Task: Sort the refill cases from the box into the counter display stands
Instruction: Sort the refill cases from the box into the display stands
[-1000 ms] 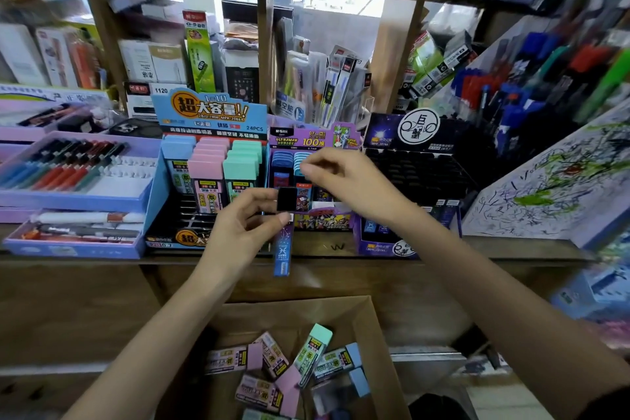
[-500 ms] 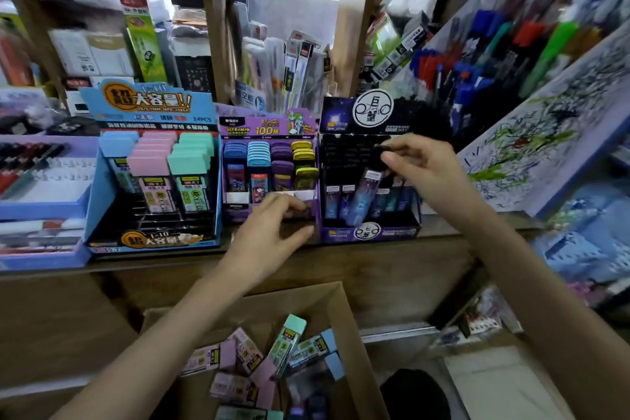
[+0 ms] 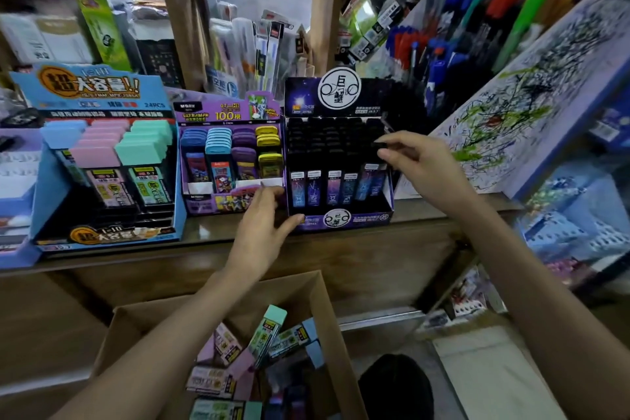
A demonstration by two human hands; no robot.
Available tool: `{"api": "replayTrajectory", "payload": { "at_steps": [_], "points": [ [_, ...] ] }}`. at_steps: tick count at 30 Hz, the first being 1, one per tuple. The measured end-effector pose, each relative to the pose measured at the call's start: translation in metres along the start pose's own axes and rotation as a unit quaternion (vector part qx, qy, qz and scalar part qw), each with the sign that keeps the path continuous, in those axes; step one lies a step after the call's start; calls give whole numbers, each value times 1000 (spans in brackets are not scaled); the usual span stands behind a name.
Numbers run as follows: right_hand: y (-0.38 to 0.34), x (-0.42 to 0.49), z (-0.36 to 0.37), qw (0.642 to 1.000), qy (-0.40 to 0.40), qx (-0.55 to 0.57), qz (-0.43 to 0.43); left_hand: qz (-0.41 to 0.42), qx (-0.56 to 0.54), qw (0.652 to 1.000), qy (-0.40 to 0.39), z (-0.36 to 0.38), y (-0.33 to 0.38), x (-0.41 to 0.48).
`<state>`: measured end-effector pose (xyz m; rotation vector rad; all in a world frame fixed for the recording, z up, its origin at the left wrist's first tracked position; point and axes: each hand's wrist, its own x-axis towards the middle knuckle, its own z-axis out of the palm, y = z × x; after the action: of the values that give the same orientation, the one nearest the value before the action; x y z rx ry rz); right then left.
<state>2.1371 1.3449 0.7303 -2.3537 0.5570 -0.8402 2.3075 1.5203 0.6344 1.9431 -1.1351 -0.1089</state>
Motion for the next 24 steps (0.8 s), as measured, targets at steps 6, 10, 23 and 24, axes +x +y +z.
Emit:
{"api": "replayTrajectory", "payload": {
  "at_steps": [6,10,23,24],
  "points": [
    [-1,3,-4,1000,-20,2,8,-15,-23,1000,-5,1,-1,1],
    [-3,2,0,1000,-8,-2,-4,-25,-32,999,-2,1,0,1],
    [5,1,1,1000,-25,3,3,-37,-31,999,-14,0,1,-1],
    [6,0,3,1000,-25,2,9,-38,-30,999,-13,0,0,0]
  ]
}}
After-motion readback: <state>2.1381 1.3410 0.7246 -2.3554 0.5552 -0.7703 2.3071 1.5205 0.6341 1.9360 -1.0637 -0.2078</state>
